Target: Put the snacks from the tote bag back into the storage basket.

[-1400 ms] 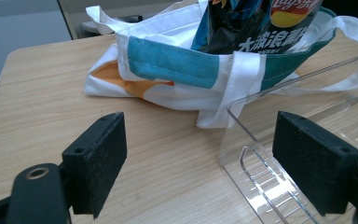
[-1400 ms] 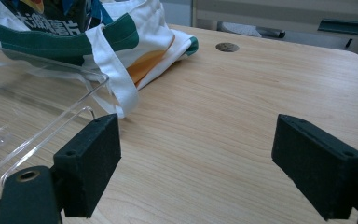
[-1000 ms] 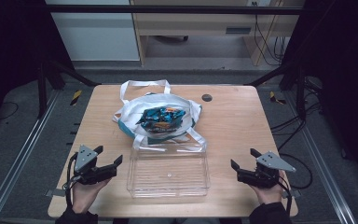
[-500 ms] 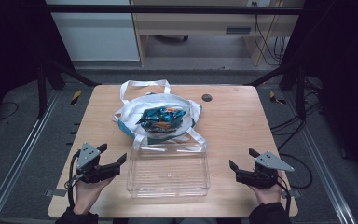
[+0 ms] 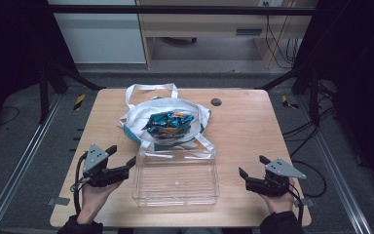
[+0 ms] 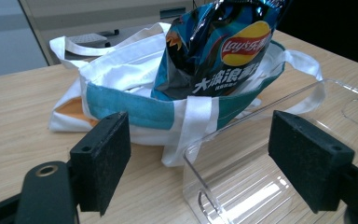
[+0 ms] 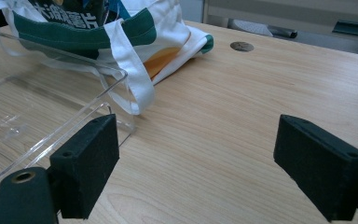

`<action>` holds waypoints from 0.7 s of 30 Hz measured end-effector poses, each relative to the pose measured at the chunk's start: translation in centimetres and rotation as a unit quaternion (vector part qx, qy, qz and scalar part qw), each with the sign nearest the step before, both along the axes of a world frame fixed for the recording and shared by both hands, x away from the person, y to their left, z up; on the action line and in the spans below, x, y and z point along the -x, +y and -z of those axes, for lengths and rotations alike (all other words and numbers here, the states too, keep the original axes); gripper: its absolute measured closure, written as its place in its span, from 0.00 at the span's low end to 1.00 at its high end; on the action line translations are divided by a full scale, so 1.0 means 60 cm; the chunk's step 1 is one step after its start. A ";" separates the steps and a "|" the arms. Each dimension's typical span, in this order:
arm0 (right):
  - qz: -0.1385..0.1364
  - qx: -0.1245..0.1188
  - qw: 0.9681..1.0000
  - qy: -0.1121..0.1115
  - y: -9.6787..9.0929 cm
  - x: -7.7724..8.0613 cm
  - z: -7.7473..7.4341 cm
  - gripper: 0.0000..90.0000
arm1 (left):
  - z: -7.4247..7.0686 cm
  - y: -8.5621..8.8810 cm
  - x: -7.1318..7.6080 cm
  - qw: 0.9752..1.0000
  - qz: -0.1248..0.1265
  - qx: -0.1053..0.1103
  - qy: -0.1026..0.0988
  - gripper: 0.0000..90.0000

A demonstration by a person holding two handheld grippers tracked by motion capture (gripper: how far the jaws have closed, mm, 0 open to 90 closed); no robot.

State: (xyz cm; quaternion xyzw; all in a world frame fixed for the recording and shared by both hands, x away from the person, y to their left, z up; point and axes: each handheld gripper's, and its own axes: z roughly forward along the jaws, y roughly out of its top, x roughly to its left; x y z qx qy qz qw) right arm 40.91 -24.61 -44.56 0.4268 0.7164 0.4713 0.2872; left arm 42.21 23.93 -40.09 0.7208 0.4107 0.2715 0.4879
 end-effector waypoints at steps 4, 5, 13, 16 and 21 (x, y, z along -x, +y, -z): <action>0.000 0.004 1.000 0.001 0.000 -0.001 0.001 0.16 | -0.008 -0.005 -0.006 1.000 0.004 0.000 -0.002 0.24; 0.000 0.004 1.000 0.000 0.000 0.000 0.001 0.16 | -0.010 -0.007 -0.007 1.000 0.004 -0.001 -0.003 0.25; 0.000 0.002 1.000 0.000 0.000 0.000 0.000 0.16 | -0.021 -0.022 -0.021 1.000 0.012 -0.008 -0.010 0.27; 0.000 0.002 1.000 0.000 -0.001 0.000 0.000 0.16 | -0.023 -0.024 -0.025 1.000 0.010 -0.008 -0.010 0.28; 0.002 -0.001 1.000 0.002 -0.004 -0.001 0.000 0.16 | -0.029 -0.024 -0.039 1.000 0.003 0.001 -0.008 0.32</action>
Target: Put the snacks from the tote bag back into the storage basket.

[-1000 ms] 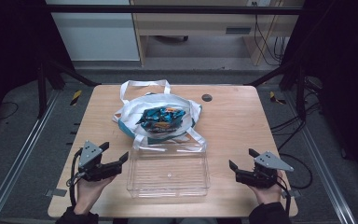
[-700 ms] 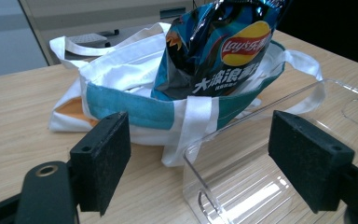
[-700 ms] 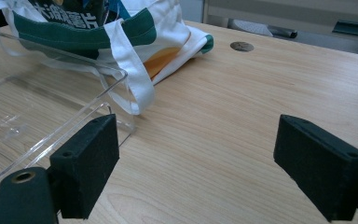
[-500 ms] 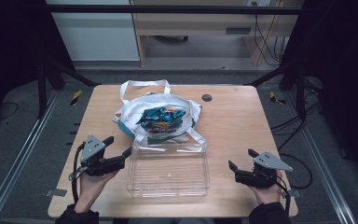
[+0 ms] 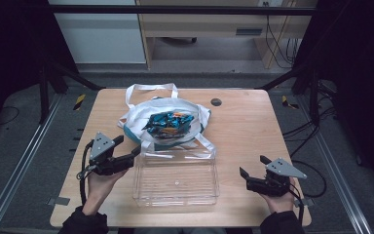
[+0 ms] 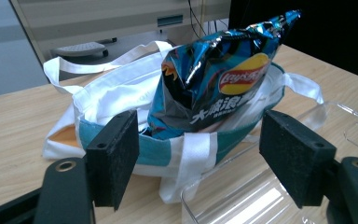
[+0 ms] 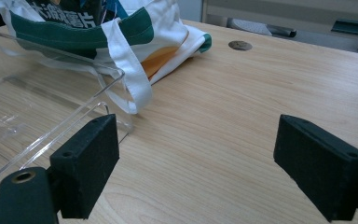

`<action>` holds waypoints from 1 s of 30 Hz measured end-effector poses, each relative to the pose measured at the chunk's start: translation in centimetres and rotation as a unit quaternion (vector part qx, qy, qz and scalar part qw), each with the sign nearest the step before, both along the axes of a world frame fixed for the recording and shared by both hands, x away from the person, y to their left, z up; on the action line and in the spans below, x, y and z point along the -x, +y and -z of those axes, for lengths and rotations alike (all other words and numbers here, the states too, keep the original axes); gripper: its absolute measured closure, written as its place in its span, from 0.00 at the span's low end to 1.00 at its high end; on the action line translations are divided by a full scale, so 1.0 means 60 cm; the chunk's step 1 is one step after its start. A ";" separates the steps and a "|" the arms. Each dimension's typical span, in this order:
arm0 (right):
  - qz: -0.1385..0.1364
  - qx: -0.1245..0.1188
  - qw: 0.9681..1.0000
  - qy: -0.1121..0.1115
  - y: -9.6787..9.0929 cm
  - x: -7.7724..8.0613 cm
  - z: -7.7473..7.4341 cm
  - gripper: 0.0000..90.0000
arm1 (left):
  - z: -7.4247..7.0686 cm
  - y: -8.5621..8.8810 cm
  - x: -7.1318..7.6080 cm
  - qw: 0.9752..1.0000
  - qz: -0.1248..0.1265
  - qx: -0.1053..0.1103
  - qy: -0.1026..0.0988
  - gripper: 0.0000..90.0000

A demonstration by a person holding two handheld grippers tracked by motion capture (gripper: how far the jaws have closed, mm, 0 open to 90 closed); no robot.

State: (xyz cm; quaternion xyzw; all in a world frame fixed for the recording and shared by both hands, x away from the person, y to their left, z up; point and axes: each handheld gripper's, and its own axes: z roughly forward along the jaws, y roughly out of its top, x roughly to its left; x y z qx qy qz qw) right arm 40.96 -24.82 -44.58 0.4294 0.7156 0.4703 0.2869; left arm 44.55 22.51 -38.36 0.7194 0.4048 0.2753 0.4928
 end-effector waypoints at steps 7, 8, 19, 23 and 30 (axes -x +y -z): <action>0.000 0.000 1.000 0.000 0.000 -0.001 0.000 0.16 | -0.008 -0.005 -0.016 1.000 0.001 0.008 -0.003 0.36; 0.000 0.001 1.000 -0.001 0.000 -0.001 0.000 0.16 | -0.009 -0.006 -0.019 1.000 0.000 0.008 -0.004 0.37; 0.001 0.004 1.000 0.000 -0.001 -0.002 0.000 0.16 | -0.009 -0.024 -0.040 1.000 0.003 -0.011 -0.008 0.41; 0.001 0.004 1.000 0.000 0.001 -0.002 0.000 0.16 | -0.009 -0.032 -0.047 1.000 0.005 -0.019 -0.006 0.43; 0.003 0.005 1.000 0.001 0.000 -0.003 0.000 0.16 | -0.011 -0.042 -0.061 1.000 0.004 -0.027 -0.006 0.46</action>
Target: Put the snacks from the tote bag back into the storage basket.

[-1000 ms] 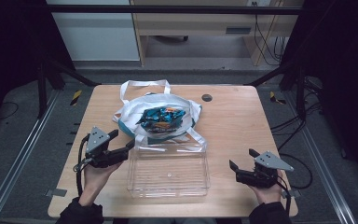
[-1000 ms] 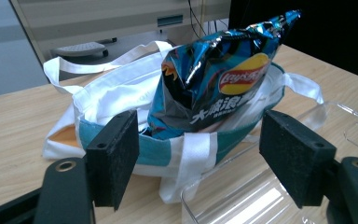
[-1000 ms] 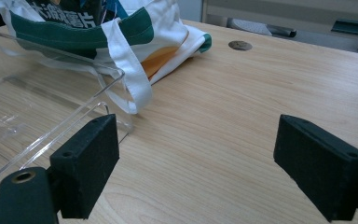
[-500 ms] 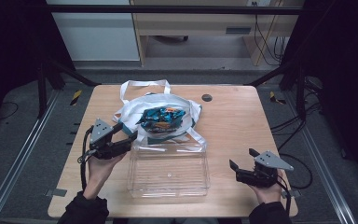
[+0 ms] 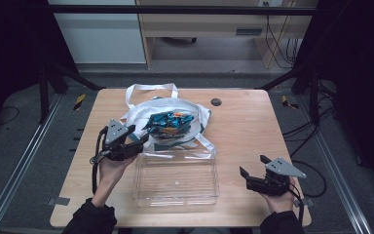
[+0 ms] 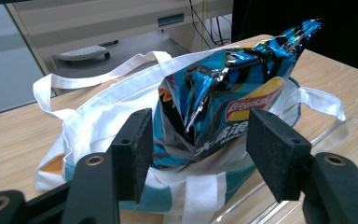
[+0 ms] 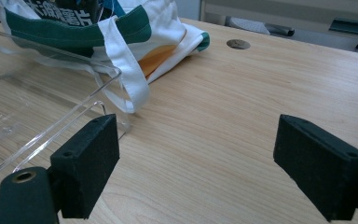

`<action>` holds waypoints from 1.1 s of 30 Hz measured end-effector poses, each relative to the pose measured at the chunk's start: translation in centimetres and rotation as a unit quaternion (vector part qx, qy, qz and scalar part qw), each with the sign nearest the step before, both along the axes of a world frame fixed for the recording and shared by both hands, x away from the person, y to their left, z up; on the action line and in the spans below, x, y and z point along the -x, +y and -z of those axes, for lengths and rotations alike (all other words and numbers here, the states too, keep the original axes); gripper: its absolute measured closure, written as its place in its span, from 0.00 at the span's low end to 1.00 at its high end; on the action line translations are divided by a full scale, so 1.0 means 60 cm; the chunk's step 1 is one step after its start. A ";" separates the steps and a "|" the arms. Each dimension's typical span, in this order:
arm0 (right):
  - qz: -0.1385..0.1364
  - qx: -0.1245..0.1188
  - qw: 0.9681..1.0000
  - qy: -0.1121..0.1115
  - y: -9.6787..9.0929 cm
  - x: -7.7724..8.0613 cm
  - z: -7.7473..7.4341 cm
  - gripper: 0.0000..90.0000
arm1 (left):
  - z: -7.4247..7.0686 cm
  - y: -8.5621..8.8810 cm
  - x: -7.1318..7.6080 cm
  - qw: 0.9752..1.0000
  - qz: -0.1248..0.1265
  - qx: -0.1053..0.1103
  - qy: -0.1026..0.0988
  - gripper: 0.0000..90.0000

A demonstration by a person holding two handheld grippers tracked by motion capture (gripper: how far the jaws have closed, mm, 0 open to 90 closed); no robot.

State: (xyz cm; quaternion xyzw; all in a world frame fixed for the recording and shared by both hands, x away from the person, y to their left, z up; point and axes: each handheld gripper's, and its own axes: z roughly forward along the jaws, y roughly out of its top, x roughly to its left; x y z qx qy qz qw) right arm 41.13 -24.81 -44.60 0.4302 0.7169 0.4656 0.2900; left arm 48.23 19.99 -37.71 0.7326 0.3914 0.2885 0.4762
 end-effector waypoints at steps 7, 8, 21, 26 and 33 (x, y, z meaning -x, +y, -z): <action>0.001 0.000 1.000 0.001 0.000 0.000 0.000 0.16 | -0.003 -0.008 -0.016 1.000 0.003 0.001 0.005 0.51; 0.001 0.001 1.000 0.001 -0.001 0.000 0.000 0.16 | -0.002 -0.010 -0.019 1.000 0.004 0.002 0.005 0.51; 0.000 0.000 1.000 0.003 0.000 -0.001 0.000 0.16 | 0.016 -0.025 -0.036 1.000 0.011 -0.019 0.021 0.62; 0.000 0.001 1.000 0.003 0.000 -0.002 0.000 0.16 | 0.024 -0.027 -0.049 0.999 0.002 -0.024 0.034 0.66; 0.002 -0.001 1.000 0.006 -0.001 -0.002 0.001 0.16 | 0.026 -0.027 -0.055 0.999 0.002 -0.013 0.037 0.72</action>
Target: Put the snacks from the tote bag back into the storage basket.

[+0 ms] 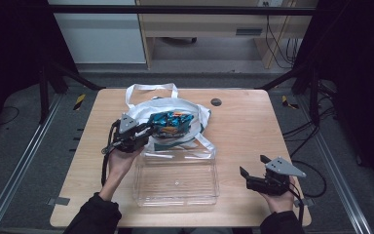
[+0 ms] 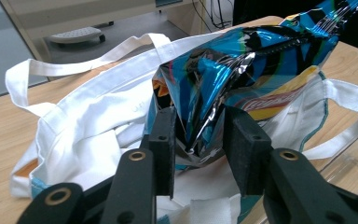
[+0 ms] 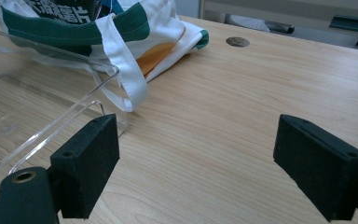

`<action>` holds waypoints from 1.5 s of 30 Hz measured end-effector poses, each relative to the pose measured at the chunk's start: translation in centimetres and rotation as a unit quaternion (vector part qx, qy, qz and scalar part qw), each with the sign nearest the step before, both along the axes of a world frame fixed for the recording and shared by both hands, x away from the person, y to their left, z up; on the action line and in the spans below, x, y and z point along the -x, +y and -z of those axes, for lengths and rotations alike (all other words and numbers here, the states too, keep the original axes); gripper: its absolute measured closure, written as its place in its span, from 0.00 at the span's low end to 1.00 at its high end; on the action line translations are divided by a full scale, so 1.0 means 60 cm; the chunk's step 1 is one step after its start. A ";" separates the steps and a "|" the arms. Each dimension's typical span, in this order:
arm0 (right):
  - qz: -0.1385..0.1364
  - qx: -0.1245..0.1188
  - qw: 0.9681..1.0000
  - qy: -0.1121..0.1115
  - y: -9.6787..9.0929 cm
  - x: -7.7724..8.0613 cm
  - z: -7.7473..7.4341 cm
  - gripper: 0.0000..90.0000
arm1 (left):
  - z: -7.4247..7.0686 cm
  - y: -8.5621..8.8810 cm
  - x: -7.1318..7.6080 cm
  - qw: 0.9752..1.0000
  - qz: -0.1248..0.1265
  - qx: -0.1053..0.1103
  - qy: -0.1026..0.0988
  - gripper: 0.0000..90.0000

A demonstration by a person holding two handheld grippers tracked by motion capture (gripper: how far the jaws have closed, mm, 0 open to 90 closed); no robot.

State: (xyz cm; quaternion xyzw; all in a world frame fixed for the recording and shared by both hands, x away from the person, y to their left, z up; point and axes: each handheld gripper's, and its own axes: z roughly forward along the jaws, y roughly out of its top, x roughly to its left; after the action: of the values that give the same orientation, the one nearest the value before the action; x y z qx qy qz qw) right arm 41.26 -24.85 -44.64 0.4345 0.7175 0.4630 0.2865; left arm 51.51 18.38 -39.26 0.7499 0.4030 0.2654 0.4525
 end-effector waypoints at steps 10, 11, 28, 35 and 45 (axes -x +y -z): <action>0.001 0.000 1.000 0.001 -0.002 -0.001 0.000 0.16 | -0.003 -0.002 -0.003 1.000 0.006 0.019 -0.006 0.67; 0.001 0.000 1.000 0.001 -0.002 -0.001 0.000 0.16 | -0.005 -0.003 -0.003 1.000 0.008 0.023 -0.007 0.66; 0.000 0.001 1.000 0.002 -0.001 -0.001 0.000 0.16 | -0.002 -0.003 -0.008 0.999 0.009 0.031 0.010 0.92; 0.000 0.000 1.000 0.002 -0.001 0.001 0.000 0.17 | -0.001 -0.004 -0.002 0.999 0.016 0.033 0.012 0.98; 0.000 0.000 1.000 0.002 -0.002 0.001 0.000 0.17 | -0.008 -0.010 0.011 0.999 0.020 0.029 -0.020 0.77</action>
State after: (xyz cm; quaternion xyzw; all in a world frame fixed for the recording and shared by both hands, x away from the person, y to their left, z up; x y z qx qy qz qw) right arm 41.19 -24.96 -44.63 0.4356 0.7178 0.4622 0.2852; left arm 50.82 17.77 -38.76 0.7391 0.3865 0.2594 0.4869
